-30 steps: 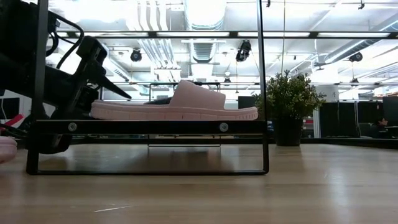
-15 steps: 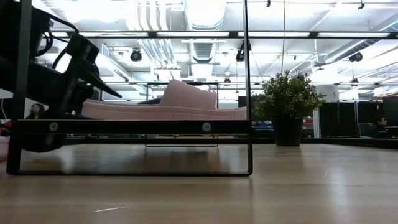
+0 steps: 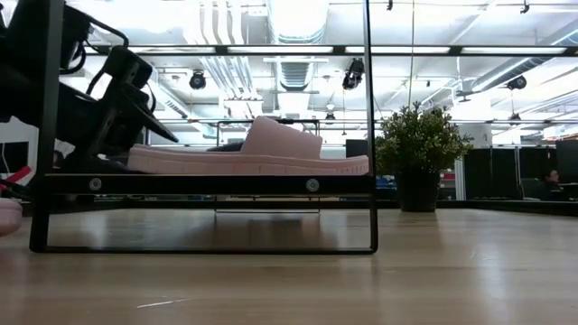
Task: Pick and place slides into the shelf
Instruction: Put the right light pink slide on the shelf, then put the light pink slide on the shelf
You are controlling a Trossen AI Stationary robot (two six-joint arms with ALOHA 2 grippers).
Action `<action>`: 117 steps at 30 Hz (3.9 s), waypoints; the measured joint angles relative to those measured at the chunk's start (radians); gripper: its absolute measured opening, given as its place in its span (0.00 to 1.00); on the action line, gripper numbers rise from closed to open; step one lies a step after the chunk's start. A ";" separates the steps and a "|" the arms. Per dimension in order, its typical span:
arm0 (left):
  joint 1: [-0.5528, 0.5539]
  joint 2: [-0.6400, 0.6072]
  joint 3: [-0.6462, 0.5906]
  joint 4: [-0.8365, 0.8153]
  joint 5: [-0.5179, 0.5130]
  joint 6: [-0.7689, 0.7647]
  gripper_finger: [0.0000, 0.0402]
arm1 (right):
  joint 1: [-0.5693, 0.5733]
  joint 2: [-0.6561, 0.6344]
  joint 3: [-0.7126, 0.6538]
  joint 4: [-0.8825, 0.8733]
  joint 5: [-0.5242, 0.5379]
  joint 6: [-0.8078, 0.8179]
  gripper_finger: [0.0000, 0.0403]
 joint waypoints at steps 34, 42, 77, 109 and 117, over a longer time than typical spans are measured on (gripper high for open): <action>-0.001 -0.671 0.015 -0.444 0.002 0.282 0.54 | 0.000 0.000 0.000 0.001 0.010 -0.004 0.23; -0.001 -0.737 0.104 -0.440 0.017 0.563 0.54 | 0.000 0.000 0.000 0.003 0.011 -0.004 0.22; -0.011 -0.645 0.786 -1.261 0.392 0.831 0.44 | 0.001 0.000 0.000 0.008 0.028 0.051 0.18; -0.121 -0.453 0.668 -1.747 0.618 0.088 0.44 | 0.000 -0.001 -0.040 0.002 0.130 -0.002 0.20; -0.267 -0.382 0.664 -1.719 0.516 -0.040 0.44 | 0.000 -0.002 -0.040 -0.003 0.130 -0.023 0.17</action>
